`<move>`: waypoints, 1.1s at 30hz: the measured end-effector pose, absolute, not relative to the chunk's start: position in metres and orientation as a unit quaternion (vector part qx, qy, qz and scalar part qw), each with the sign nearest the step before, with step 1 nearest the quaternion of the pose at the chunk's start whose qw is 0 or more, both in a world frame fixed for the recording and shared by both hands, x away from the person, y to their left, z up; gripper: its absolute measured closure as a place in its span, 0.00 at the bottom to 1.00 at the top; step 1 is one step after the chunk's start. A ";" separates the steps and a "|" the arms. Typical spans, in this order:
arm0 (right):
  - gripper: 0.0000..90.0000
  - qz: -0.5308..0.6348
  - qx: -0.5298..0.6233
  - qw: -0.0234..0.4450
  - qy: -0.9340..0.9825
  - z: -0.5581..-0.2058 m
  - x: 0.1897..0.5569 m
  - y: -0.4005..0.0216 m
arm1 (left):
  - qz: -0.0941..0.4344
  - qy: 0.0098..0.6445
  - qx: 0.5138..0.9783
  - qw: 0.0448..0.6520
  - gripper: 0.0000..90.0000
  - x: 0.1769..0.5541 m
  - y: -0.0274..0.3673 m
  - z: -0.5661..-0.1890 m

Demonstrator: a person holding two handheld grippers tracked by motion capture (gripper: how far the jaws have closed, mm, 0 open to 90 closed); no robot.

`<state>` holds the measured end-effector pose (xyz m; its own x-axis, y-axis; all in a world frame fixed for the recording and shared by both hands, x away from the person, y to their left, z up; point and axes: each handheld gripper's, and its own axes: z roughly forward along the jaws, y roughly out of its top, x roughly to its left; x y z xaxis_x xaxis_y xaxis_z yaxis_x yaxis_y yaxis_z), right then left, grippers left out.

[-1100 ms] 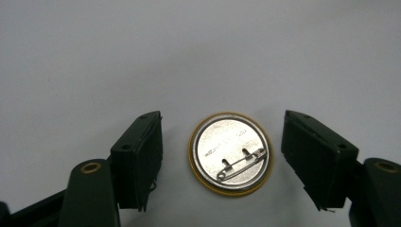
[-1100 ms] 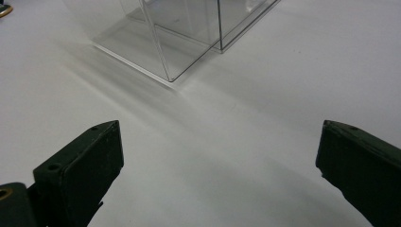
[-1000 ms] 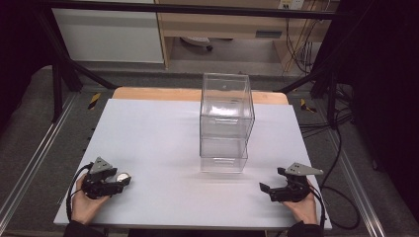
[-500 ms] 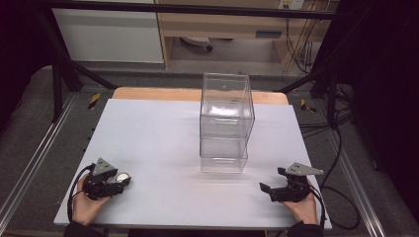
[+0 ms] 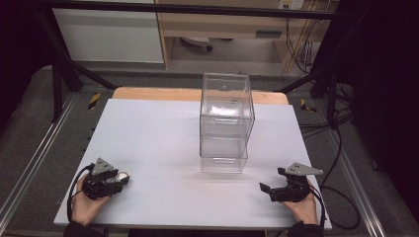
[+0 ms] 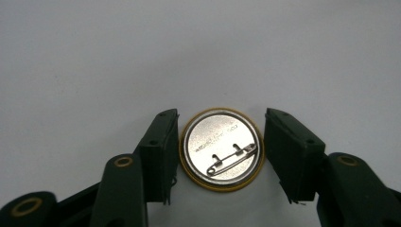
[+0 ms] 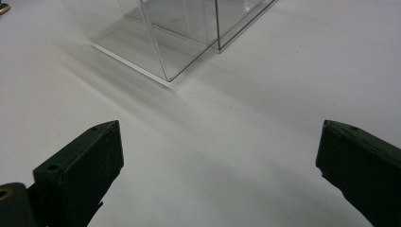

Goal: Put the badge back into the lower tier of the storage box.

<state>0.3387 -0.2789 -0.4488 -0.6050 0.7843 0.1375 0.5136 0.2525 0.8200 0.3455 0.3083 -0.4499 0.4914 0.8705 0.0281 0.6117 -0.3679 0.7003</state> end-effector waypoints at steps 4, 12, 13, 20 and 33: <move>0.02 0.447 0.419 0.150 0.776 -0.449 0.339 -0.279 | 0.201 0.462 0.802 0.320 0.51 0.346 0.308 -0.450; 0.02 0.447 0.420 0.149 0.776 -0.449 0.338 -0.279 | 0.201 0.464 0.800 0.323 0.51 0.346 0.308 -0.451; 0.02 0.446 0.419 0.150 0.776 -0.449 0.338 -0.279 | 0.200 0.465 0.800 0.323 0.51 0.346 0.309 -0.451; 0.02 0.446 0.420 0.148 0.777 -0.449 0.338 -0.278 | 0.197 0.467 0.800 0.323 0.51 0.346 0.309 -0.450; 0.02 0.446 0.420 0.148 0.776 -0.448 0.338 -0.279 | 0.191 0.476 0.790 0.336 0.53 0.346 0.314 -0.450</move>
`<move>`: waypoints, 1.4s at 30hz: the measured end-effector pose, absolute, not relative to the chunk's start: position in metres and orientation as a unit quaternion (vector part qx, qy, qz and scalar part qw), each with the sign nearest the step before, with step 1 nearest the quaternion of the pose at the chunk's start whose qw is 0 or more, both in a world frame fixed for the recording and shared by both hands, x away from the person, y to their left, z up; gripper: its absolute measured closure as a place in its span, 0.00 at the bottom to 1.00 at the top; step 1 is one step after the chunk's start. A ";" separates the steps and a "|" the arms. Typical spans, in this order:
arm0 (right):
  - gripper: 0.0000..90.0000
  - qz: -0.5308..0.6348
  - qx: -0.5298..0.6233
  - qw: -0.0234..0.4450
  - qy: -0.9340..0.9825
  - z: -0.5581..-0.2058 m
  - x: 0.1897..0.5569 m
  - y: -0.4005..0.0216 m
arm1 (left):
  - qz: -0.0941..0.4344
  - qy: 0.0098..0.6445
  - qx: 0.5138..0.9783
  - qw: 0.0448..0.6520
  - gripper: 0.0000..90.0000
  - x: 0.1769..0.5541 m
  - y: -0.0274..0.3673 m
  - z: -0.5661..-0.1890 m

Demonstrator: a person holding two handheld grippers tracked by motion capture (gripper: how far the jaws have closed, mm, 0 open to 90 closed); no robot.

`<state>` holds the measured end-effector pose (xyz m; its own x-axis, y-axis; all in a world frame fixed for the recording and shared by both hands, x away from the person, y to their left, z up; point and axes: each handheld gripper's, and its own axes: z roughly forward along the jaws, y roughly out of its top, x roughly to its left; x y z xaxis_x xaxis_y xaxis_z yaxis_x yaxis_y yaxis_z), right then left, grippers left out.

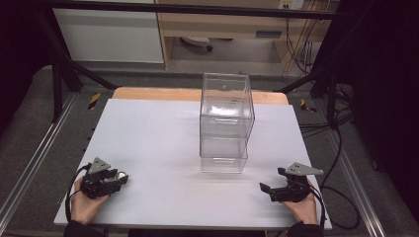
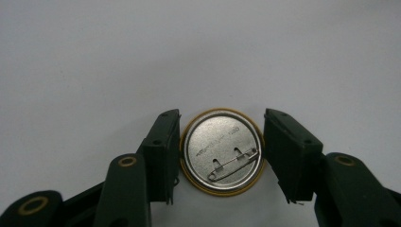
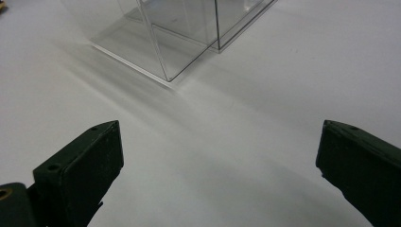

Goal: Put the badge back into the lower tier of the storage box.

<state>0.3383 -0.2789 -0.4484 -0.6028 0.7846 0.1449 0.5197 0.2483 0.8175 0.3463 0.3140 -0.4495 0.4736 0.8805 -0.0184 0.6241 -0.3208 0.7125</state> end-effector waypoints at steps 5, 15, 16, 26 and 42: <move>0.02 0.446 0.420 0.148 0.776 -0.449 0.338 -0.279 | 0.195 0.479 0.786 0.339 0.53 0.345 0.317 -0.448; 0.02 0.445 0.419 0.149 0.777 -0.449 0.339 -0.279 | 0.197 0.475 0.783 0.348 0.53 0.343 0.316 -0.443; 0.02 0.445 0.419 0.149 0.777 -0.449 0.339 -0.279 | 0.197 0.475 0.784 0.349 0.53 0.342 0.316 -0.442; 0.02 0.443 0.418 0.148 0.779 -0.449 0.339 -0.278 | 0.195 0.471 0.783 0.356 0.53 0.340 0.314 -0.440; 0.02 0.441 0.418 0.146 0.781 -0.449 0.339 -0.278 | 0.187 0.461 0.784 0.371 0.53 0.337 0.306 -0.434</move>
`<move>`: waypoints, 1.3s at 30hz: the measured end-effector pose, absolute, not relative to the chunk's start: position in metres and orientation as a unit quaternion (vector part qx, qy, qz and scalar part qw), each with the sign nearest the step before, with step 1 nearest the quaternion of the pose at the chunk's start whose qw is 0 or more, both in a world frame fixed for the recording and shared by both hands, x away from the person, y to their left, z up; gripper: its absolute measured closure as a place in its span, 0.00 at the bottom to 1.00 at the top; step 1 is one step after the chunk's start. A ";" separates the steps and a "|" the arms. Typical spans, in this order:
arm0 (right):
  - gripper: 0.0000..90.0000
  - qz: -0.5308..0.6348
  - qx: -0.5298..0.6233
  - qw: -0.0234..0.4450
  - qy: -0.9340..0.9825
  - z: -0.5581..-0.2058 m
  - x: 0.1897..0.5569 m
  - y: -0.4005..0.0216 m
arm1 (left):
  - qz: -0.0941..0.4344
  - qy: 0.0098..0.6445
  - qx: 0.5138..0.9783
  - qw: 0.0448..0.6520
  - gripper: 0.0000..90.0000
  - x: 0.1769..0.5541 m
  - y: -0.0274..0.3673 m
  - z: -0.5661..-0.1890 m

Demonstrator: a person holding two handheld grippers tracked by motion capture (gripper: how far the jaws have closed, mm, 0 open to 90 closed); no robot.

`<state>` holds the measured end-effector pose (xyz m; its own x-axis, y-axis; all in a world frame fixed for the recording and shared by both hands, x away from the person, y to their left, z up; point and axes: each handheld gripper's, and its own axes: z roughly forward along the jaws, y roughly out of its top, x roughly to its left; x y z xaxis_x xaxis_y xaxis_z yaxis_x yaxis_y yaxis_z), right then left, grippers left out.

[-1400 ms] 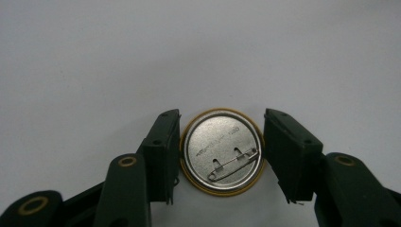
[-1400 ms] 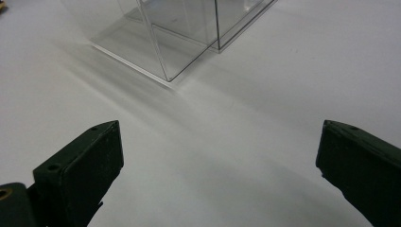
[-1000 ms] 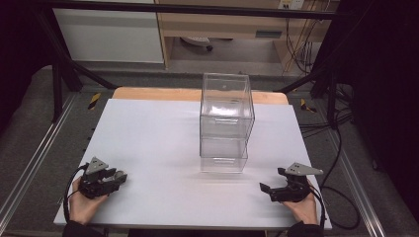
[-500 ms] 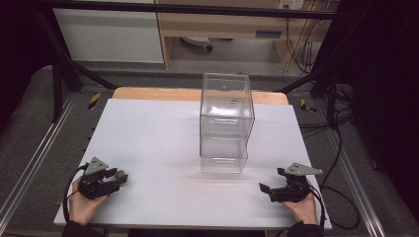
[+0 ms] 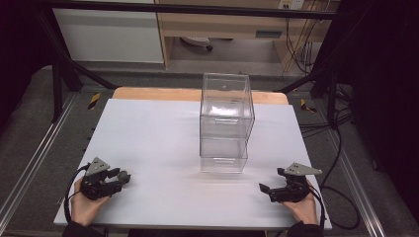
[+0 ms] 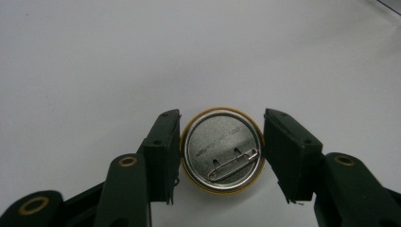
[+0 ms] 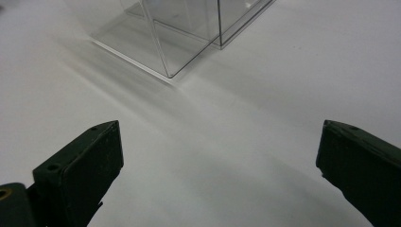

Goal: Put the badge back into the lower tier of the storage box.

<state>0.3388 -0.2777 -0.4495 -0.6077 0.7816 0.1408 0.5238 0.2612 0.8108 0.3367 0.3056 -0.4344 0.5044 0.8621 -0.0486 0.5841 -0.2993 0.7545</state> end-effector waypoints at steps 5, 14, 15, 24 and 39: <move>0.02 0.440 0.418 0.147 0.781 -0.450 0.339 -0.277 | 0.186 0.457 0.783 0.379 0.53 0.335 0.301 -0.432; 0.02 0.438 0.417 0.148 0.783 -0.450 0.339 -0.277 | 0.184 0.450 0.784 0.386 0.53 0.332 0.295 -0.427; 0.02 0.438 0.417 0.149 0.783 -0.450 0.339 -0.277 | 0.185 0.449 0.784 0.388 0.53 0.332 0.294 -0.426; 0.02 0.432 0.417 0.149 0.785 -0.451 0.338 -0.275 | 0.188 0.444 0.784 0.392 0.53 0.330 0.289 -0.420; 0.01 0.431 0.416 0.150 0.786 -0.451 0.338 -0.275 | 0.188 0.427 0.790 0.398 0.53 0.332 0.275 -0.410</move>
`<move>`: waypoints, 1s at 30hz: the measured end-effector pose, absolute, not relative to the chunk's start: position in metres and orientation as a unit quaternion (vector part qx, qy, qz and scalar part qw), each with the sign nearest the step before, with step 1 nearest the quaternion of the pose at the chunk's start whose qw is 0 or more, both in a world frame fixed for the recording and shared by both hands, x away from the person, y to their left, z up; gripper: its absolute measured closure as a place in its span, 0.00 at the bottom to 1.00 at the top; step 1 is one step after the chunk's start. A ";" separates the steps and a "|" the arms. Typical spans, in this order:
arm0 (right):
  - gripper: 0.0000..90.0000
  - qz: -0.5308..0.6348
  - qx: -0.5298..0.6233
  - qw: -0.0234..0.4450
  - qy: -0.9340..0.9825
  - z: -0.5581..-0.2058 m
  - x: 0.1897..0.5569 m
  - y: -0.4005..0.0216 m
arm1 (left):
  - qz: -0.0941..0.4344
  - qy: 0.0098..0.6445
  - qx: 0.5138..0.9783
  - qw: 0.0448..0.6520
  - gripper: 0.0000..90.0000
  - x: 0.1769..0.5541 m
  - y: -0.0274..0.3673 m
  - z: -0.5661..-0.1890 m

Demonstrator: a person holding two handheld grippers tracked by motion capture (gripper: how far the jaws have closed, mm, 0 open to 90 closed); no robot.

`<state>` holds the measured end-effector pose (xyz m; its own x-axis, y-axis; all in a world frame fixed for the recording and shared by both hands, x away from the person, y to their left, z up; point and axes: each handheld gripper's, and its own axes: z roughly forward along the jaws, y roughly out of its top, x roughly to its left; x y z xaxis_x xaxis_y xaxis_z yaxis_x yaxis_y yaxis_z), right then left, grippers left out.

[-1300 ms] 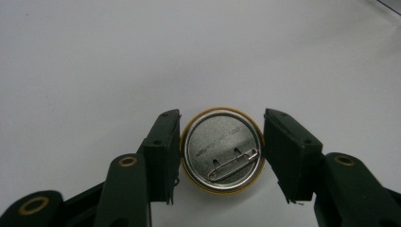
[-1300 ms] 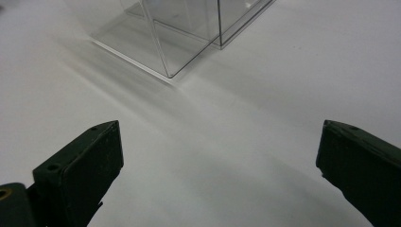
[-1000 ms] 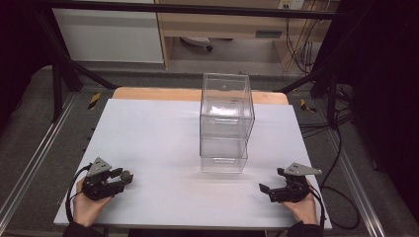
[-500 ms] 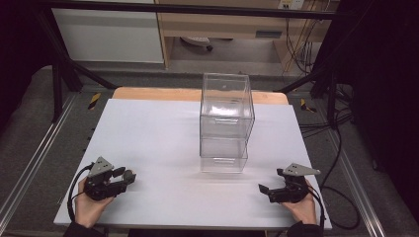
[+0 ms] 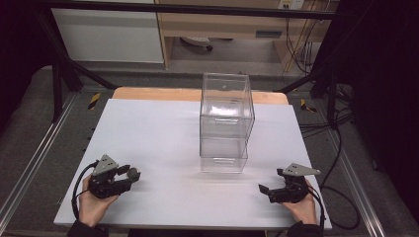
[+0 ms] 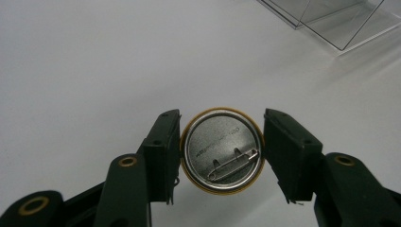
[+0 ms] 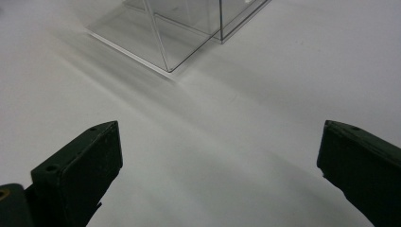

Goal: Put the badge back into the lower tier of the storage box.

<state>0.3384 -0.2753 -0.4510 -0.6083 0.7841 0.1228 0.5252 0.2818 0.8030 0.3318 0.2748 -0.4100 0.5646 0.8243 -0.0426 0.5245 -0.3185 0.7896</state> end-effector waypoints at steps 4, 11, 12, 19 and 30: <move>0.01 0.431 0.416 0.150 0.786 -0.451 0.338 -0.275 | 0.189 0.425 0.789 0.401 0.53 0.333 0.271 -0.408; 0.01 0.431 0.416 0.150 0.787 -0.451 0.338 -0.275 | 0.189 0.419 0.792 0.402 0.53 0.335 0.265 -0.405; 0.01 0.431 0.416 0.150 0.787 -0.451 0.338 -0.275 | 0.189 0.418 0.793 0.401 0.53 0.335 0.264 -0.405; 0.01 0.430 0.416 0.149 0.787 -0.451 0.338 -0.275 | 0.189 0.414 0.794 0.403 0.53 0.336 0.260 -0.404; 0.01 0.430 0.416 0.149 0.787 -0.451 0.338 -0.275 | 0.188 0.402 0.795 0.413 0.53 0.339 0.247 -0.397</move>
